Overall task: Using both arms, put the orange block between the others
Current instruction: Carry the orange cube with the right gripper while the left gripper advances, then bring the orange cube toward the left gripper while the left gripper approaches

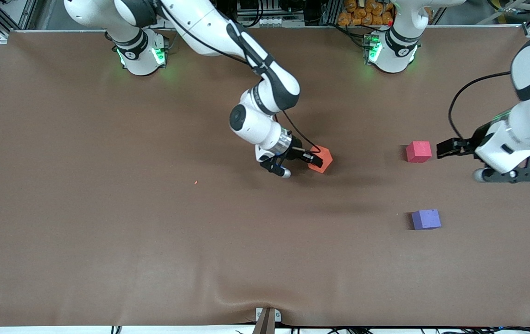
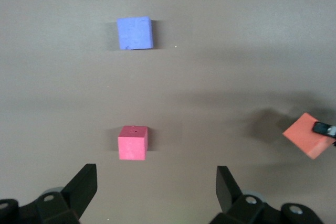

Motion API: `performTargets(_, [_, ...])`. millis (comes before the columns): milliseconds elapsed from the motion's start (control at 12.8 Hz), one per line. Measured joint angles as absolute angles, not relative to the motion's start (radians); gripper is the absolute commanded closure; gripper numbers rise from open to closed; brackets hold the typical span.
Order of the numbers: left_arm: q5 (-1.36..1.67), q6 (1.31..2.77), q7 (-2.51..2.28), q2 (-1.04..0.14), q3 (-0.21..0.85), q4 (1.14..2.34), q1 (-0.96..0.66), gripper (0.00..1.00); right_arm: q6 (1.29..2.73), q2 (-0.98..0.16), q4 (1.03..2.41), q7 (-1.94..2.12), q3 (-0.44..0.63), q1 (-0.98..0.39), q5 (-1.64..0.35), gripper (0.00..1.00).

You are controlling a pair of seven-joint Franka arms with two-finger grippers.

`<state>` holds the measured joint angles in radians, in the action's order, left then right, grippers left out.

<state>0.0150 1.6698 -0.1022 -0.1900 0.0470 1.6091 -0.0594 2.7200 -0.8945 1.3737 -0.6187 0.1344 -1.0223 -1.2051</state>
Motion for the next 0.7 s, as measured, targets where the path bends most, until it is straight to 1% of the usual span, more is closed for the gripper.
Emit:
performTargets(156, [0.015,1.681,-0.124,-0.22,0.052,1.61,-0.082,0.0,2.729,-0.908,1.362,-0.752,0.141,-1.028,-1.209,0.5])
performTargets(234, [0.015,1.685,-0.129,-0.235,0.053,1.611,-0.092,0.0,2.729,-0.912,1.361,-0.796,0.146,-1.028,-1.21,0.43])
performTargets(312, [0.015,1.689,-0.133,-0.25,0.054,1.612,-0.099,0.0,2.729,-0.917,1.361,-0.819,0.15,-1.028,-1.213,0.43])
performTargets(468, [0.015,1.704,-0.135,-0.272,0.054,1.611,-0.107,0.0,2.729,-0.925,1.36,-0.843,0.151,-1.028,-1.216,0.26])
performTargets(546, [0.016,1.717,-0.135,-0.276,0.055,1.611,-0.108,0.0,2.729,-0.926,1.36,-0.85,0.15,-1.028,-1.217,0.0])
performTargets(702, [0.016,1.731,-0.138,-0.28,0.056,1.611,-0.119,0.0,2.729,-0.927,1.36,-0.854,0.151,-1.028,-1.218,0.0])
